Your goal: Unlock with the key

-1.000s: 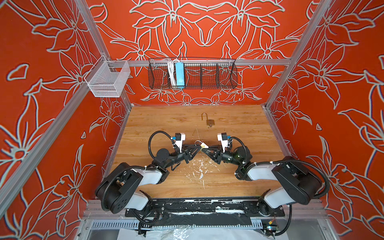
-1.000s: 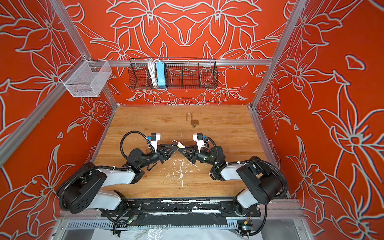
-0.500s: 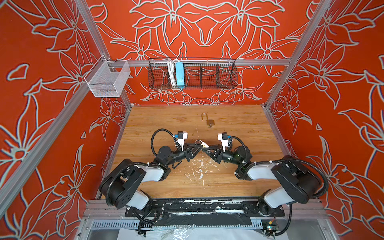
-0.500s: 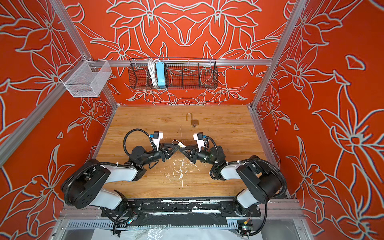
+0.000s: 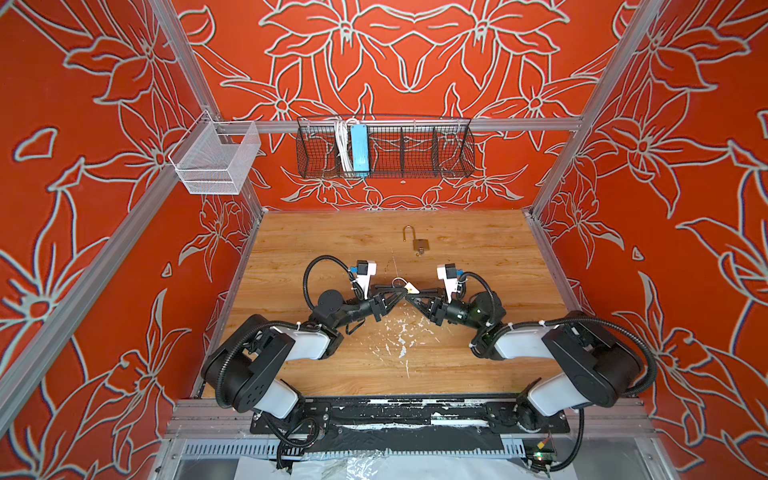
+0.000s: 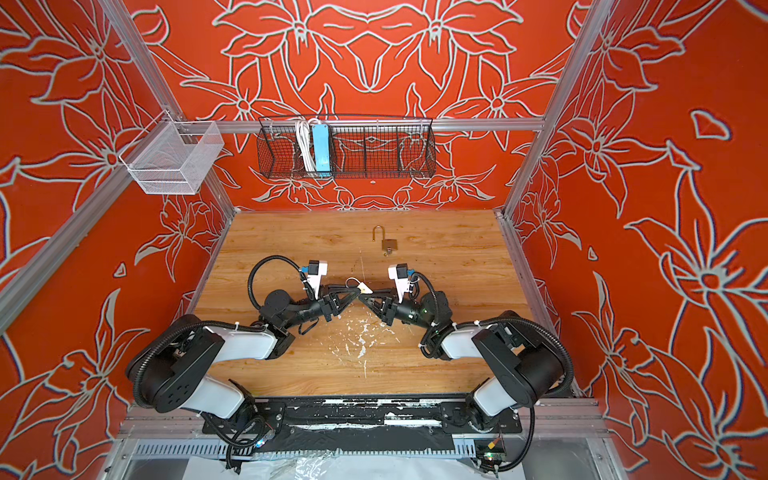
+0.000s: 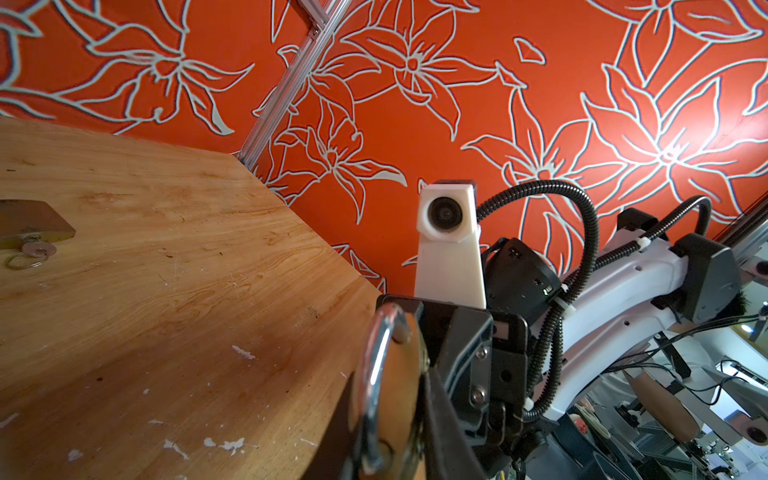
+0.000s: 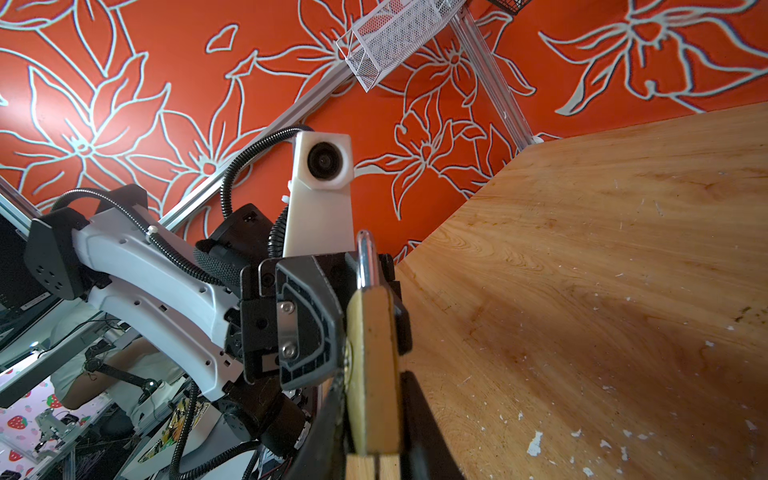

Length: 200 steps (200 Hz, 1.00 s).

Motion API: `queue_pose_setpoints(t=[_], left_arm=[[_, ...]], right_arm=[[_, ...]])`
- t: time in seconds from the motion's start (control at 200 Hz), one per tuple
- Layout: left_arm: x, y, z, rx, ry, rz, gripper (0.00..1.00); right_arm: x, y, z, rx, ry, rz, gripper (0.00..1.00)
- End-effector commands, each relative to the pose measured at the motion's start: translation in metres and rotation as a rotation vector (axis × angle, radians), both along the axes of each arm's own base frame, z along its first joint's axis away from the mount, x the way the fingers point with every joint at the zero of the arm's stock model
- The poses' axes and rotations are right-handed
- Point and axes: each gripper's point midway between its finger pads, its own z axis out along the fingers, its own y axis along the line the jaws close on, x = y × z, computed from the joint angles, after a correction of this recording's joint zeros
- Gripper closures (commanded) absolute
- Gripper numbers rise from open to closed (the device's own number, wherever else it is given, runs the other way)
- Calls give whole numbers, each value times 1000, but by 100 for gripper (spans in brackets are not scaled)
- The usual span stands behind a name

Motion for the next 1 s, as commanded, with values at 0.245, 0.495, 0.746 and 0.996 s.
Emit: queue_pose_setpoints(t=[0.245, 0.495, 0.746, 0.996], left_arm=[[54, 65, -34, 240, 249, 446, 100], [60, 67, -46, 270, 494, 415, 100], [62, 59, -51, 261, 555, 346, 100], [60, 56, -46, 273, 552, 303, 100]], right_arm=[[42, -36, -30, -267, 3, -314, 20], [14, -18, -20, -643, -351, -365, 26], [10, -1, -41, -816, -476, -344, 26], [5, 11, -48, -907, -541, -340, 26]])
